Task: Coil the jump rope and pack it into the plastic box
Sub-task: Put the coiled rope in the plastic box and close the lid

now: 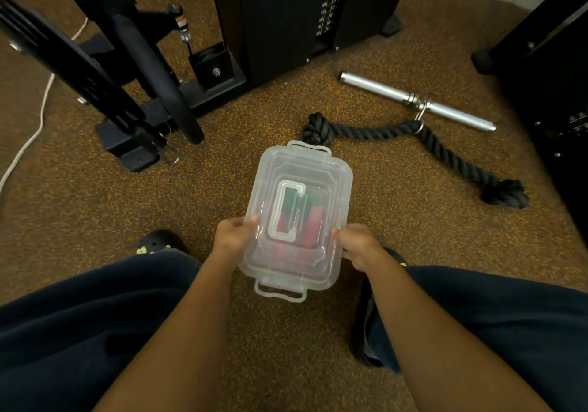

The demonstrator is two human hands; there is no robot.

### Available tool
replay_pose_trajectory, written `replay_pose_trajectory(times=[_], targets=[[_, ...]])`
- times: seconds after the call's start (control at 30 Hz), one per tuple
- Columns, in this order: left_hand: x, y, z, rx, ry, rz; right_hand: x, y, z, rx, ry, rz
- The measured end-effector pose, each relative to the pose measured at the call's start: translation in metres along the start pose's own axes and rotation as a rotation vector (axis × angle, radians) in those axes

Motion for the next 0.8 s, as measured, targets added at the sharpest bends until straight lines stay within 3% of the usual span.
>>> replay_pose_trajectory(times=[0.13,0.23,0.37,0.53,0.6,0.67,0.73,0.8], targets=[[-0.013,0.001,-0.004,-0.13,-0.118,0.103,-0.004,-0.005,-0.002,0.088,-0.051,-0.092],[-0.034,0.0,0.0,-0.242,-0.298,0.347,-0.008,-0.014,-0.012,0.221,-0.111,-0.153],[-0.053,-0.021,0.008,-0.241,-0.441,0.671,-0.023,-0.024,-0.022,0.277,-0.188,-0.093],[-0.06,-0.026,0.015,-0.202,-0.422,0.767,-0.018,-0.029,-0.028,0.385,-0.283,-0.227],[-0.054,-0.019,0.01,-0.241,-0.385,0.712,-0.01,-0.028,-0.033,0.463,-0.337,-0.329],[-0.042,-0.006,-0.005,-0.407,-0.361,0.46,0.007,-0.018,-0.033,0.487,-0.34,-0.483],[-0.02,0.006,-0.022,-0.568,-0.285,0.175,0.039,-0.003,-0.019,0.347,-0.163,-0.595],[0.006,0.009,-0.031,-0.649,-0.116,0.012,0.072,0.014,0.0,0.097,0.168,-0.741]])
Point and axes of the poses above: each hand's wrist, its own z-axis towards the middle knuckle, its own y-axis out of the back of the hand, x = y × z, the point moved 5 cm from there along z, towards the middle knuckle, and after that the axes turned 13 degrees about y, right-handed, at the moved point
